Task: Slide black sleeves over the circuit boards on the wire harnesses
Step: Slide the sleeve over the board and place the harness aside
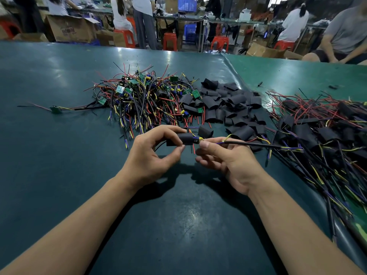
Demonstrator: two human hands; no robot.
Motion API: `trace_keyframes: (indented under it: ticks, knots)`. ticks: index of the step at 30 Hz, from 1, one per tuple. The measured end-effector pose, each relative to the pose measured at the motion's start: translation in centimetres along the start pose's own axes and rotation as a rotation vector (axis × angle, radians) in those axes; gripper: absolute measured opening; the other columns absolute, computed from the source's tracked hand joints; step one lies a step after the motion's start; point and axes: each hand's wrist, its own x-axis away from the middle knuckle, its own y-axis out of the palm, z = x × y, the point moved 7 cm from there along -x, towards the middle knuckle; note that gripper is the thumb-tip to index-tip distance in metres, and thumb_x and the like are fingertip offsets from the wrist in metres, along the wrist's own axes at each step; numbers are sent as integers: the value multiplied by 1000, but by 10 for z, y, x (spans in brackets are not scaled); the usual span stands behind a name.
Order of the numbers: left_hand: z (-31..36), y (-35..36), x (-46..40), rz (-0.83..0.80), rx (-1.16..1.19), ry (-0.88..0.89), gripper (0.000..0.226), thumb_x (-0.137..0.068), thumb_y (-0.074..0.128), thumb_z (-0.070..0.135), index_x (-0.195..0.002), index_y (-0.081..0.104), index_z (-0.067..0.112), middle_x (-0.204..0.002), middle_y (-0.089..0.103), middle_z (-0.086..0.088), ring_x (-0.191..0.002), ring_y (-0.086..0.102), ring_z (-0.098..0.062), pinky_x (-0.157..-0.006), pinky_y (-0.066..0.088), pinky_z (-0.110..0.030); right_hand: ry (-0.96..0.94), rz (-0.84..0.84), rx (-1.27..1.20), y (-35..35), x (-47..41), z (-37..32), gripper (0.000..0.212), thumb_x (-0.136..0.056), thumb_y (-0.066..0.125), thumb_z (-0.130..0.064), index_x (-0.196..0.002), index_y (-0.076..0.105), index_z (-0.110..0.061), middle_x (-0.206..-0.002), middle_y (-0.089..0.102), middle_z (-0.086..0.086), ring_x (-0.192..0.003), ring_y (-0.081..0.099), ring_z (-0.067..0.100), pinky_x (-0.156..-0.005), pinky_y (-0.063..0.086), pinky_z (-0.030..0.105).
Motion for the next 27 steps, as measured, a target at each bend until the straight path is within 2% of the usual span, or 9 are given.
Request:
trace_keyframes:
  ticks: [5,8,10,12,15,18,20,23,27]
  knots:
    - [5,3,1,-30,-4,-41,20,-80,75,9,-92,60,14,-111,71,-2,-104,69,-15,-97,52,-35,-222,17,164,1,2,-14,21,-77,70,13,-89,67,-3,-75,74,12,-65,71,22,-61,57,24]
    - [11,3,0,-45,-91,-1,16,-79,75,8,-89,62,9,-114,70,-1,-106,67,-10,-96,51,-32,-204,4,171,3,4,-13,17,-75,74,8,-83,72,-7,-76,74,16,-63,71,26,-58,57,26]
    - [12,4,0,-59,-142,4,14,-79,76,5,-87,65,8,-116,70,1,-110,65,-9,-98,50,-37,-151,-16,127,5,4,-10,11,-75,75,-1,-82,77,-10,-80,74,19,-68,73,29,-61,58,27]
    - [12,3,0,-66,-181,-1,16,-79,77,4,-88,66,11,-117,69,3,-113,64,-11,-99,48,-46,-97,-64,62,8,5,-6,15,-72,74,-10,-86,79,-11,-86,74,20,-78,74,31,-66,58,28]
    - [13,3,0,-67,-219,9,18,-79,77,8,-90,67,16,-117,69,6,-111,64,-12,-96,48,-51,-48,-68,13,9,6,-2,20,-71,72,-11,-89,80,-12,-89,74,21,-84,73,32,-68,59,29]
    - [14,4,0,-80,-194,29,20,-79,77,1,-93,66,12,-119,68,3,-112,64,-14,-95,51,-44,-21,-80,-20,12,7,0,28,-72,72,-11,-99,75,-6,-93,71,27,-83,72,35,-65,59,28]
    - [17,6,0,-105,-201,65,20,-79,76,-2,-94,66,9,-121,67,1,-114,63,-13,-95,51,-39,-8,-109,-19,16,7,-1,30,-73,71,-13,-103,73,-7,-92,73,24,-77,74,31,-63,59,27]
    - [23,13,-1,-157,-210,120,15,-82,75,-2,-93,67,4,-122,68,-4,-114,63,-12,-94,52,-33,25,-150,61,21,9,3,18,-77,68,-19,-91,78,-12,-88,74,18,-72,73,28,-60,61,33]
    - [25,20,1,-198,-247,144,9,-85,72,0,-93,67,1,-124,67,-6,-116,62,-11,-96,51,-28,-14,-175,213,23,10,6,22,-83,60,-30,-87,79,-18,-89,76,10,-74,72,28,-61,61,34]
